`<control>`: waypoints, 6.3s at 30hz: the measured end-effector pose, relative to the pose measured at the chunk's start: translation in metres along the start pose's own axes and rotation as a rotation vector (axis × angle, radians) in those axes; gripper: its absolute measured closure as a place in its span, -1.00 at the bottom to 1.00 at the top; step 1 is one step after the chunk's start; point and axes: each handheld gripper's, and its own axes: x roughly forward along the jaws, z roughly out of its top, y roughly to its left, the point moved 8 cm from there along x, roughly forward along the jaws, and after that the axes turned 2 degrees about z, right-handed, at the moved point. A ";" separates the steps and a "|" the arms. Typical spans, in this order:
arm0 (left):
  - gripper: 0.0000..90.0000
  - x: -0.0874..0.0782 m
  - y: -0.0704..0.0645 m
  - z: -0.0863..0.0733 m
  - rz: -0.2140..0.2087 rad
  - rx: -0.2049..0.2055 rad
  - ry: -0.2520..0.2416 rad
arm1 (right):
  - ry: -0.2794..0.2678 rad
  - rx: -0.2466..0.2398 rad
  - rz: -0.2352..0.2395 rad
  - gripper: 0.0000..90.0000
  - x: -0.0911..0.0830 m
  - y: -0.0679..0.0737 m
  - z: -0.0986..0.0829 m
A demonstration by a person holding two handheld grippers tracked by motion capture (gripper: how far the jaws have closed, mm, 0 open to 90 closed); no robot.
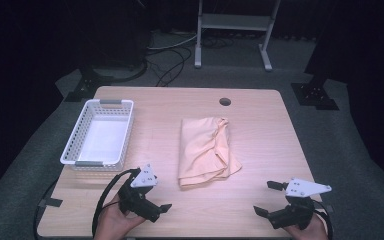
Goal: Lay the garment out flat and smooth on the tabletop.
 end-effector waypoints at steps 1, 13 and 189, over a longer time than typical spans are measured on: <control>-0.92 0.000 0.000 0.001 -0.002 0.000 -0.001 | 0.002 -0.001 0.000 -0.88 0.000 0.001 0.000; -0.92 0.000 -0.001 0.002 0.002 0.003 0.006 | 0.019 -0.017 0.021 -0.88 0.009 0.009 0.004; -0.89 0.043 -0.035 0.077 -0.159 0.150 -0.025 | 0.205 -0.155 0.145 -0.80 0.054 0.017 0.023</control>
